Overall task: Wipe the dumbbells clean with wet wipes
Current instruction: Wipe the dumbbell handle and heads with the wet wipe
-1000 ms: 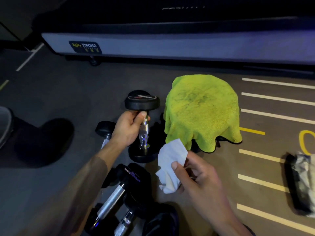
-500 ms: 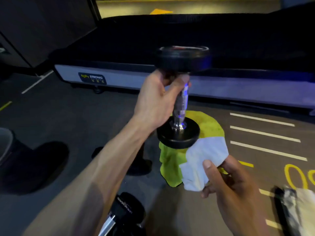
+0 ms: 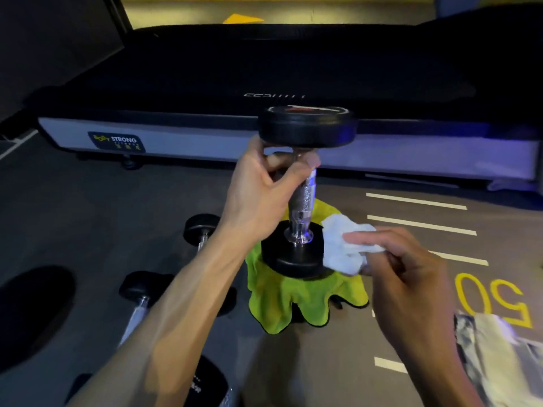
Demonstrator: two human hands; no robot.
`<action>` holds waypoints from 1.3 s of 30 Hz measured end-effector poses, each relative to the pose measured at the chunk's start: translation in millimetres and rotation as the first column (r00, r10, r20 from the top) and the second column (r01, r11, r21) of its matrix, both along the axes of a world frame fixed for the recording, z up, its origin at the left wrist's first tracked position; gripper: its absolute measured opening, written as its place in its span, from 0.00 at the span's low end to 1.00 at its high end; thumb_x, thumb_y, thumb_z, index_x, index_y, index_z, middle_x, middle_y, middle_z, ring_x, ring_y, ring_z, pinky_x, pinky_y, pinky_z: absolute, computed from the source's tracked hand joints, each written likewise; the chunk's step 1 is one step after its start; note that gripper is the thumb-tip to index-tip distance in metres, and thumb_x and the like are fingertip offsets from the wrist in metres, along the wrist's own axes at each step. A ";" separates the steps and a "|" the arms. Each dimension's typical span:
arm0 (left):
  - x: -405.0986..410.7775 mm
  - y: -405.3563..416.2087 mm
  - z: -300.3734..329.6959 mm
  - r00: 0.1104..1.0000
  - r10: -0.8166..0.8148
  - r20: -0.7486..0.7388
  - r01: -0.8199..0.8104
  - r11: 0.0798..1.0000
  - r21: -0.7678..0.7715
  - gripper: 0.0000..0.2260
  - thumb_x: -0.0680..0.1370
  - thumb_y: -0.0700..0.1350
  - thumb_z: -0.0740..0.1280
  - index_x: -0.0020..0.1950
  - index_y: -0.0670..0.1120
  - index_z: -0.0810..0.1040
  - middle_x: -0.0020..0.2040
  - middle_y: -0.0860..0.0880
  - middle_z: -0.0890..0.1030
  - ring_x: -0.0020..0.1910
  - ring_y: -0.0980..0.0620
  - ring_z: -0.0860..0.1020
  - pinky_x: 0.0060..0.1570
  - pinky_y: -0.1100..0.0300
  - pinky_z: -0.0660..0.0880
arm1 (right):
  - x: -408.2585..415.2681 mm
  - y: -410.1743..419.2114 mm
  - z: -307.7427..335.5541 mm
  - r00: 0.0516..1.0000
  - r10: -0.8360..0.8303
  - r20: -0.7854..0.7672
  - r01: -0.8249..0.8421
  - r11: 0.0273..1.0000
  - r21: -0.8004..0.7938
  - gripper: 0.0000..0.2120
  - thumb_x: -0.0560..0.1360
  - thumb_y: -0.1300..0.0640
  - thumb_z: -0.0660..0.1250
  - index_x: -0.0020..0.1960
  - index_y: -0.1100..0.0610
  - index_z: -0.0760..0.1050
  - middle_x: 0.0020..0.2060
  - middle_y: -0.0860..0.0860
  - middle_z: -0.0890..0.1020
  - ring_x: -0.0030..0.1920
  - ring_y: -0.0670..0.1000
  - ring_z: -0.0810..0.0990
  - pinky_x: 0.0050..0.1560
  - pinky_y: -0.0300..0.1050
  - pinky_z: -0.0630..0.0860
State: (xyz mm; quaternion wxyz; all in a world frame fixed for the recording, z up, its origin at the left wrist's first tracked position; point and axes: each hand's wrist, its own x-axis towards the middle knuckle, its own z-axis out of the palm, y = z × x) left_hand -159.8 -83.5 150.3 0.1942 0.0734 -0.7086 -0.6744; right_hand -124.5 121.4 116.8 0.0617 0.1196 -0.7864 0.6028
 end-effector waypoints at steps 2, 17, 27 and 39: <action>1.0 2.0 -0.3 1.000 -0.012 -0.020 0.012 0.999 0.037 0.26 0.73 0.47 0.79 0.65 0.45 0.70 0.49 0.45 0.89 0.55 0.40 0.87 0.63 0.35 0.79 | -7.5 -7.0 -1.0 0.999 0.004 -0.041 -0.001 0.998 0.061 0.18 0.76 0.67 0.65 0.48 0.46 0.86 0.53 0.44 0.83 0.48 0.45 0.83 0.41 0.32 0.74; -7.6 -16.4 35.3 0.979 0.064 -0.195 -0.191 0.637 -0.747 0.32 0.72 0.54 0.78 0.75 0.57 0.73 0.73 0.53 0.69 0.69 0.50 0.69 0.70 0.70 0.62 | -3.8 -26.7 -9.7 0.973 0.148 -0.178 -0.083 0.941 0.329 0.10 0.80 0.52 0.66 0.55 0.50 0.85 0.55 0.41 0.79 0.50 0.38 0.81 0.50 0.23 0.69; -9.8 -18.9 45.0 0.980 -0.009 -0.199 -0.150 0.621 -0.770 0.28 0.72 0.61 0.77 0.69 0.55 0.78 0.62 0.58 0.77 0.63 0.52 0.73 0.66 0.61 0.68 | -9.9 -11.3 -2.5 0.987 0.043 -0.154 -0.007 0.974 0.225 0.19 0.80 0.57 0.71 0.67 0.39 0.78 0.58 0.34 0.82 0.50 0.41 0.84 0.52 0.31 0.77; -10.7 -11.6 37.5 0.975 0.030 -0.219 -0.173 0.717 -0.675 0.21 0.80 0.62 0.69 0.70 0.55 0.77 0.64 0.57 0.76 0.67 0.53 0.75 0.69 0.57 0.70 | -24.4 -12.8 16.6 0.920 0.266 -0.289 -0.121 0.892 0.436 0.12 0.73 0.64 0.66 0.42 0.49 0.84 0.50 0.43 0.81 0.48 0.39 0.79 0.47 0.25 0.69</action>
